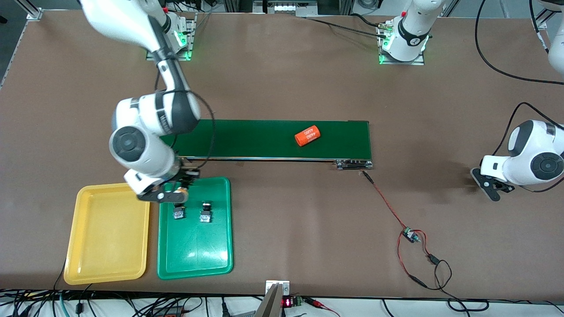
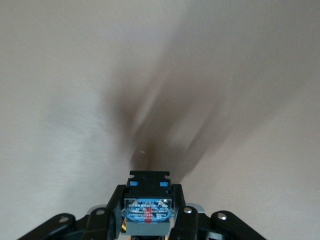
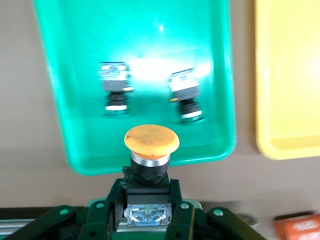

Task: Sort buttons by color to trays
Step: 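Place the yellow button in the yellow tray while the left gripper grasps a button, then set the held button on the belt end with the left gripper and open it, then move the right gripper to the belt button while the left gripper withdraws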

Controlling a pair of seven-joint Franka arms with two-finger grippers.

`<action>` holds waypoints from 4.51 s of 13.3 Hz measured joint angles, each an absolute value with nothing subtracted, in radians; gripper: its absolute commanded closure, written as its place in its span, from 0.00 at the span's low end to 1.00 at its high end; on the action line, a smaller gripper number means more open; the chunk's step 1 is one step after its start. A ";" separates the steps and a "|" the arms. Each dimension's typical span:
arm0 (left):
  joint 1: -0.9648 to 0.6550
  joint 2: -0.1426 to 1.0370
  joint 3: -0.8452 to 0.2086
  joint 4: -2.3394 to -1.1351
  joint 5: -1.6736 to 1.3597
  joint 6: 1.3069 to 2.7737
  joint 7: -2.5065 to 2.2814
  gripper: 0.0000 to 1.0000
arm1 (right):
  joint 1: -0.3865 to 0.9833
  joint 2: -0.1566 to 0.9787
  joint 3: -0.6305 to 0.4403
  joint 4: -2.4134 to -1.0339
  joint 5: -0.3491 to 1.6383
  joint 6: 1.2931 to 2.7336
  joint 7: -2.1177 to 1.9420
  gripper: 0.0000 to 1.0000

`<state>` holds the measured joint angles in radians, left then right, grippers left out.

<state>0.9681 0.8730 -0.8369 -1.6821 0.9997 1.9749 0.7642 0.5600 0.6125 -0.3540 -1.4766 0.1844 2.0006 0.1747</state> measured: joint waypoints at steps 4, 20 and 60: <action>0.955 0.848 -1.063 -1.631 0.968 1.688 0.554 0.70 | 0.454 0.668 -0.353 -1.469 0.185 2.064 -0.118 1.00; 0.414 0.875 -1.122 -1.646 0.545 1.677 -0.632 0.70 | 0.173 0.839 -0.327 -1.392 0.413 2.147 -1.277 1.00; 0.030 0.135 -0.079 -1.509 0.052 1.659 0.028 0.00 | 0.702 0.591 -0.295 -1.335 0.280 1.728 0.398 0.00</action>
